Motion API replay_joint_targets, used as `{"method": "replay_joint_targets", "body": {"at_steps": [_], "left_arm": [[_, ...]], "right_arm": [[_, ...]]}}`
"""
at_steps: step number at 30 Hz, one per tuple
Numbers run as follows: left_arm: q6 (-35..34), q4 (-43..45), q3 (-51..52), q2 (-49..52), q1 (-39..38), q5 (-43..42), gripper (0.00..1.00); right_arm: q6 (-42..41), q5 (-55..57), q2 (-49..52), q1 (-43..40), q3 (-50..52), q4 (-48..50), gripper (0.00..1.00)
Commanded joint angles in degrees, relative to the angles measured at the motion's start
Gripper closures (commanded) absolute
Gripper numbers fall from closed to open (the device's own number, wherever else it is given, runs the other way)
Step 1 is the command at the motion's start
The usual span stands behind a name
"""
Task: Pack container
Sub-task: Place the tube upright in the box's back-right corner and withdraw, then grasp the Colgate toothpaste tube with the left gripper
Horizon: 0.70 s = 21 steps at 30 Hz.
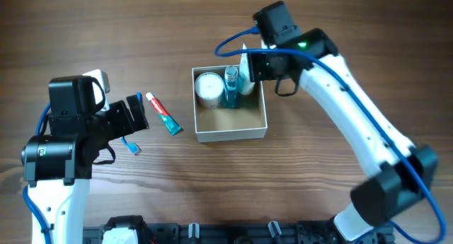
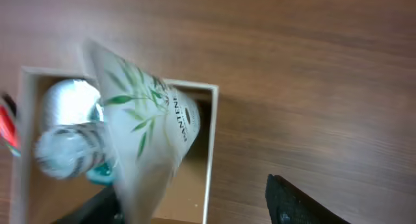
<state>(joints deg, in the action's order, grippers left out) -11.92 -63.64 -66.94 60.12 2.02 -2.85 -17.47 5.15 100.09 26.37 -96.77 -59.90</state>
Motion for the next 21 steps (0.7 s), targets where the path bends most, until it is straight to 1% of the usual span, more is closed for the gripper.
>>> {"method": "replay_joint_targets", "body": {"at_steps": [1, 4, 5, 6, 8, 9, 12, 14, 15, 21], "left_arm": [[-0.55, -0.09, -1.14, -0.04, -0.26, 0.37, 0.0], [-0.61, 0.39, -1.14, -0.04, -0.26, 0.31, 0.0], [-1.73, 0.55, -1.14, -0.04, -0.26, 0.33, 0.0], [-4.28, 0.55, -1.18, -0.04, -0.26, 0.31, 0.0], [-7.13, 0.2, -1.53, -0.04, -0.39, 0.22, 0.01], [-8.33, 0.15, -2.38, 0.22, -1.14, 0.09, 0.0], [-8.48, -0.48, -5.86, 2.91, -4.59, 1.18, 0.0], [-10.82, -0.81, -7.74, 6.16, -6.23, 2.58, 0.0], [-12.33, -0.52, -7.98, 8.61, -6.36, 2.51, 0.0], [-12.94, 0.87, -7.98, 23.26, -6.4, 2.05, 0.0]], "right_arm": [[-6.64, 2.67, -12.13, -6.12, -0.83, -1.27, 0.15], [-7.41, -1.73, -14.29, -13.66, -0.83, -6.43, 0.09], [-7.41, -3.37, -14.23, -16.44, -0.63, -9.07, 0.07], [-7.37, -4.11, -14.14, -18.73, 0.26, -10.75, 0.07], [-6.97, -4.52, -14.16, -21.35, 2.29, -12.0, 0.06], [-5.46, -5.55, -14.16, -23.04, 4.26, -12.24, 0.06], [-3.82, -7.21, -14.38, -24.57, 8.04, -13.09, 0.06], [-3.45, -7.17, -14.91, -24.59, 9.29, -14.75, 0.06], [-3.02, -7.17, -15.63, -24.59, 9.7, -15.5, 0.06], [-1.25, -5.9, -24.55, -24.59, 13.16, -15.32, 0.06]]}}
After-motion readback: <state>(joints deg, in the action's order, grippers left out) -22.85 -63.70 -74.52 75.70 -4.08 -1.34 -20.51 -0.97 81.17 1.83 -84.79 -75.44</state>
